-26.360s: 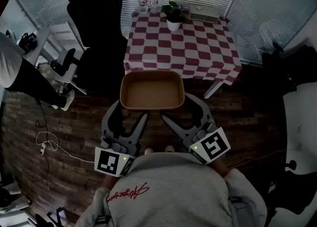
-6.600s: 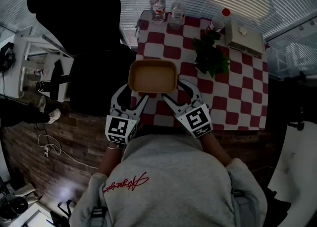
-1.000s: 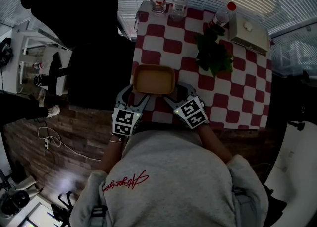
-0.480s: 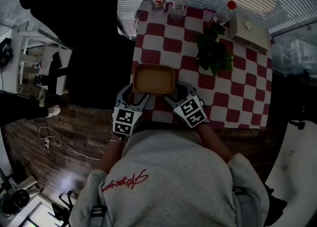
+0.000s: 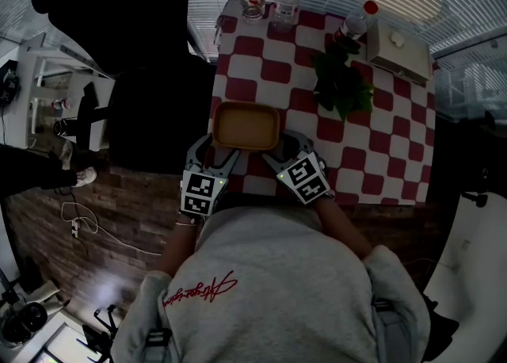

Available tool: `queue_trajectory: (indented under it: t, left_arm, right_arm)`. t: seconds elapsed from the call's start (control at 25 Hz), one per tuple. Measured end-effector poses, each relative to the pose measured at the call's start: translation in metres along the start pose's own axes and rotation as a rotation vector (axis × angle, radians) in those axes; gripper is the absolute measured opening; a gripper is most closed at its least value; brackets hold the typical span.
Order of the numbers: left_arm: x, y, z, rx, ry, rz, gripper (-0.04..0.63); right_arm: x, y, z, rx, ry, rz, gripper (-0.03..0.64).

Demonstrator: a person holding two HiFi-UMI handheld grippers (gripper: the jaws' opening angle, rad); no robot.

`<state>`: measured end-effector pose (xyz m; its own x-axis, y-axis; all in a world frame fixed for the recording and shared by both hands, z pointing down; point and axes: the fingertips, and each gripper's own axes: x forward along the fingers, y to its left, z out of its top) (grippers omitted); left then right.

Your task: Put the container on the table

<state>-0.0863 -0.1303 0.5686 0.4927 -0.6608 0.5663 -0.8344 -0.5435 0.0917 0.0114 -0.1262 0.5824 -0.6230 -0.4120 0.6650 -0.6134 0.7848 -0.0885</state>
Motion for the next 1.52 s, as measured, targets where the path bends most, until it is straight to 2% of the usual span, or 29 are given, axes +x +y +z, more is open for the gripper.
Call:
queue_trajectory:
  t: [1.52]
  left_arm:
    - [0.003, -0.001, -0.013, 0.009, 0.030, 0.000, 0.304]
  right_arm:
    - [0.002, 0.001, -0.006, -0.035, 0.020, -0.013, 0.255]
